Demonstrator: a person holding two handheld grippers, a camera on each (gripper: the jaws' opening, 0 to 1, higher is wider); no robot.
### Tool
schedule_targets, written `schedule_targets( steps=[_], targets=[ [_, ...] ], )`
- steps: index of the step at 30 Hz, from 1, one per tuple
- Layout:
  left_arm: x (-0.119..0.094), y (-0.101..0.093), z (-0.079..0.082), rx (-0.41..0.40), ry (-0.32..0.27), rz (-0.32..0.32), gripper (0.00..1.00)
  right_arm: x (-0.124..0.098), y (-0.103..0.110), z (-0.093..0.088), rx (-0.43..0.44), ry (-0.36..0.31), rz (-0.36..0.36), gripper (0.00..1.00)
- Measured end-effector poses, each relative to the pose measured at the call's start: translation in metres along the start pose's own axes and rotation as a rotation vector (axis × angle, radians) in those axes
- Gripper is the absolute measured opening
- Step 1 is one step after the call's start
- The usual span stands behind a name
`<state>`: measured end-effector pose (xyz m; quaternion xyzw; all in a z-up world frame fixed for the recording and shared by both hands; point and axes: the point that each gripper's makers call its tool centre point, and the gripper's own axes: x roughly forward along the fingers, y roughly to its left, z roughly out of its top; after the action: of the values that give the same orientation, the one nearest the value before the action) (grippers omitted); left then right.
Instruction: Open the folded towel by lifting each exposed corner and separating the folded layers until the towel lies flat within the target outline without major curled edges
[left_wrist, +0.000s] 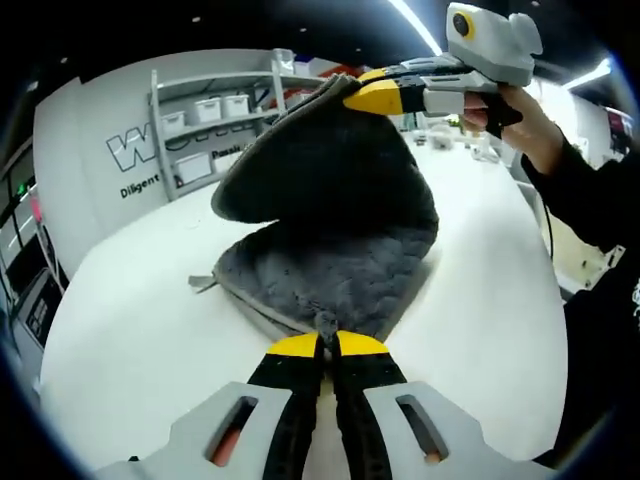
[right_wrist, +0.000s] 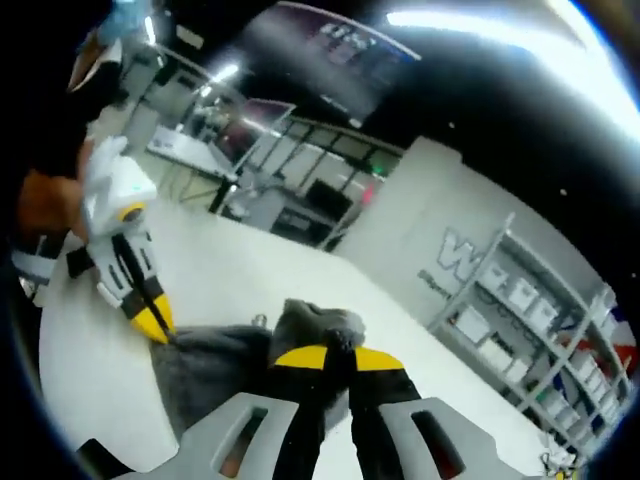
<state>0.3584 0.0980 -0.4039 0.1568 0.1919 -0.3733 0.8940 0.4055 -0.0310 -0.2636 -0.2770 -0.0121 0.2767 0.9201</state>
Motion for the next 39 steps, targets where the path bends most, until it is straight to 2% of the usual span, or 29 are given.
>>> schedule_targets(
  steps=[2,3,4,5,7,9,15,20,22,25,36,37,39],
  targets=[
    [0.0,0.0,0.0,-0.003,0.001,0.001,0.03,-0.009,-0.02,-0.016,0.125,0.004,-0.038,0.0],
    [0.0,0.001,0.0,-0.005,0.001,0.002,0.03,-0.016,-0.032,-0.03,0.174,0.02,-0.067,0.0],
    [0.001,0.001,0.0,-0.005,0.001,0.002,0.03,-0.017,-0.034,-0.033,0.187,0.024,-0.074,0.0],
    [0.001,0.001,0.0,-0.005,0.001,0.003,0.03,-0.026,-0.041,-0.049,0.225,0.05,-0.098,0.0],
    [0.001,0.001,0.001,-0.003,-0.001,0.005,0.03,-0.039,-0.046,-0.068,0.255,0.076,-0.124,0.0],
    [0.001,0.001,0.001,-0.001,-0.002,0.004,0.03,-0.051,-0.045,-0.085,0.285,0.105,-0.137,0.0],
    [0.001,0.0,0.001,0.001,-0.002,0.004,0.03,-0.079,-0.042,-0.111,0.333,0.167,-0.161,0.0],
    [0.001,-0.001,0.001,0.005,-0.001,0.009,0.03,-0.088,-0.035,-0.134,0.368,0.227,-0.152,0.01],
    [0.001,-0.001,0.001,0.007,-0.001,0.011,0.03,-0.093,-0.029,-0.146,0.435,0.237,-0.139,0.01],
    [0.0,-0.002,0.001,0.005,-0.002,0.009,0.03,-0.097,-0.021,-0.167,0.479,0.28,-0.113,0.02],
    [0.0,-0.002,0.001,0.007,0.0,0.007,0.03,-0.104,-0.024,-0.173,0.511,0.313,-0.109,0.09],
    [0.0,-0.002,0.001,0.008,-0.001,0.007,0.03,-0.106,-0.023,-0.174,0.496,0.328,-0.103,0.12],
    [-0.001,-0.001,0.002,0.014,-0.003,0.007,0.04,-0.11,-0.027,-0.177,0.44,0.359,-0.12,0.28]
  ],
)
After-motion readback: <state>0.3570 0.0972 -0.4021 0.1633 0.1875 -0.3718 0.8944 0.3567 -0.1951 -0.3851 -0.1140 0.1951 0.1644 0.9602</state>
